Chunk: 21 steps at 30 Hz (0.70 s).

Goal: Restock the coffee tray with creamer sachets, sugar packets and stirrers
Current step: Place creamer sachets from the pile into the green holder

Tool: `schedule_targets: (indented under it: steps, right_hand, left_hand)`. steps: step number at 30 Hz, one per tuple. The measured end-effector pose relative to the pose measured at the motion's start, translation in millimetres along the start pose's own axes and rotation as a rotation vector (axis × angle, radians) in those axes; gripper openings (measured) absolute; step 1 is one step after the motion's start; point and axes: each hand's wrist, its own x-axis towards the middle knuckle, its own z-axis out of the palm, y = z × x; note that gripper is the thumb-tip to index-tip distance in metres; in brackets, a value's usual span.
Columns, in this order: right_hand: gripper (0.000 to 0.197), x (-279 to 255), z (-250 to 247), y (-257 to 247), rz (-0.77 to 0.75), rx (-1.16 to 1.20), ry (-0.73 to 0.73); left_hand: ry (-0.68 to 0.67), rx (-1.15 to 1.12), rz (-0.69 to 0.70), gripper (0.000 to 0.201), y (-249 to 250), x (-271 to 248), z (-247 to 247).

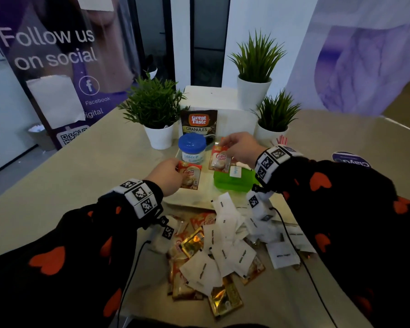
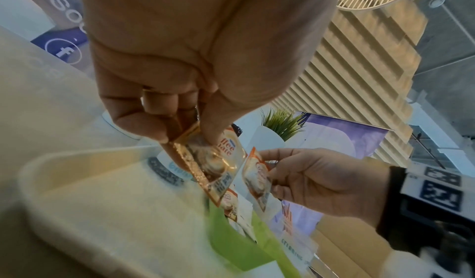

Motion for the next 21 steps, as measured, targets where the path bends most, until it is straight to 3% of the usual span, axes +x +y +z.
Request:
schedule_targets:
  steps: [4,7,15,21]
  right_hand:
    - [0.041,33.0,-13.0,10.5,0.050,-0.170,0.100]
    - [0.033,51.1,-16.4,14.0,0.079,-0.315,0.082]
    - [0.014,79.7,-11.5,24.3,0.078,-0.565,0.070]
    - [0.033,83.2,-3.1,28.4,0.053,-0.679,0.042]
  left_hand:
    - [-0.021,-0.028,0.005,0.024,5.7,13.2,6.8]
    - [-0.032,-0.054,-0.007,0.033,4.2,21.1,10.0]
    - [-0.032,-0.093,-0.036,0.031,-5.6,31.4,11.8]
    - [-0.058,-0.107,-0.042,0.031,-5.9,36.1,19.2]
